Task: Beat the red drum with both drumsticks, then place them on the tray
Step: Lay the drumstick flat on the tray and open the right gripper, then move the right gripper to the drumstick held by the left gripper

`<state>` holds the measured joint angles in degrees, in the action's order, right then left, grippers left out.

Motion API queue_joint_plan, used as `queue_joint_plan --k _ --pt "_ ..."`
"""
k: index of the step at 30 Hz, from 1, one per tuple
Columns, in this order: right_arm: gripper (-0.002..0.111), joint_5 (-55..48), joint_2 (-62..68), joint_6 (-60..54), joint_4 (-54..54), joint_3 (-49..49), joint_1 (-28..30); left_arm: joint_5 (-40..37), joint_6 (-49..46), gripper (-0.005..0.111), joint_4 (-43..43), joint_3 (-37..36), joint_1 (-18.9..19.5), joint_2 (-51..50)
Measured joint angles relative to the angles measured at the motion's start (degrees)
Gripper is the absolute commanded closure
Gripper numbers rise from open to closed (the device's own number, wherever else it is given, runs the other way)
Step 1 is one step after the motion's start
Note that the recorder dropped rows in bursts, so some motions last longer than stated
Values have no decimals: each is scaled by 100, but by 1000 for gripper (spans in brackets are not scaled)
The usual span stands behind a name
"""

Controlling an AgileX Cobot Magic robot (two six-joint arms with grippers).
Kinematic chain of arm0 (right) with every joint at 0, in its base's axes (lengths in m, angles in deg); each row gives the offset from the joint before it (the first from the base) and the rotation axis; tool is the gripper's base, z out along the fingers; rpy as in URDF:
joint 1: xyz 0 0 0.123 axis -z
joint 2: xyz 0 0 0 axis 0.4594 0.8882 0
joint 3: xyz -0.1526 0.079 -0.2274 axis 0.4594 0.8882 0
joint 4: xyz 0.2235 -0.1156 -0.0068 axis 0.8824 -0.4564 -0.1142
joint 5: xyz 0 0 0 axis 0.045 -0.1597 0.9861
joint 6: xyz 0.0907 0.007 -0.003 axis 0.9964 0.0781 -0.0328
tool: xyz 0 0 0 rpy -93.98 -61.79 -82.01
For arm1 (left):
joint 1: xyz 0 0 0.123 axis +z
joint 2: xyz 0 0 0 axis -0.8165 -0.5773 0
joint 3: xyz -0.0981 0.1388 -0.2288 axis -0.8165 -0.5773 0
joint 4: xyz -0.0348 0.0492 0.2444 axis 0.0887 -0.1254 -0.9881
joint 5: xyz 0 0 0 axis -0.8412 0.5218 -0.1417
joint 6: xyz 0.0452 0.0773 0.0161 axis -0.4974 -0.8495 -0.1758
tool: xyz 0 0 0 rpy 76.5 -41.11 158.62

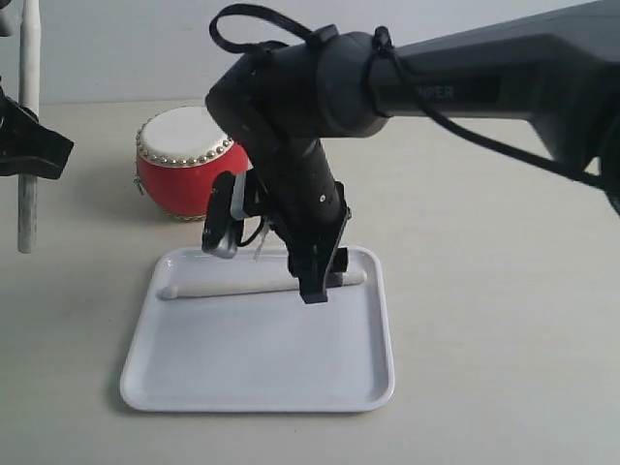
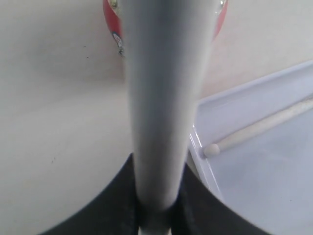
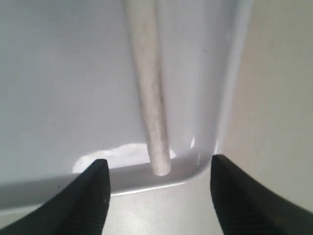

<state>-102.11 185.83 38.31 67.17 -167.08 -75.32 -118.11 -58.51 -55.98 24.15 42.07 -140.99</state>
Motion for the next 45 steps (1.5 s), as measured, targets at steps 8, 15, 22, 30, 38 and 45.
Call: queue_joint_plan --k 8,15,22,30,38,45 --pt "54 12 -708 11 647 0 134 0 -36 107 86 0 0 0" --pt "54 50 -801 11 1542 -9 442 187 -36 107 245 -39 0 0" --pt "54 760 -801 -387 3585 -9 1049 1128 -771 107 1237 -506 0 40" --pt "54 857 -801 -1815 6164 -9 1275 1379 -1878 107 2969 -707 0 40" --pt "54 1661 -801 -2029 6798 -9 1285 1817 -1974 107 4253 -730 0 40" --pt "54 2140 -801 -2318 7324 -9 1185 1830 -1988 107 5118 -730 0 40"
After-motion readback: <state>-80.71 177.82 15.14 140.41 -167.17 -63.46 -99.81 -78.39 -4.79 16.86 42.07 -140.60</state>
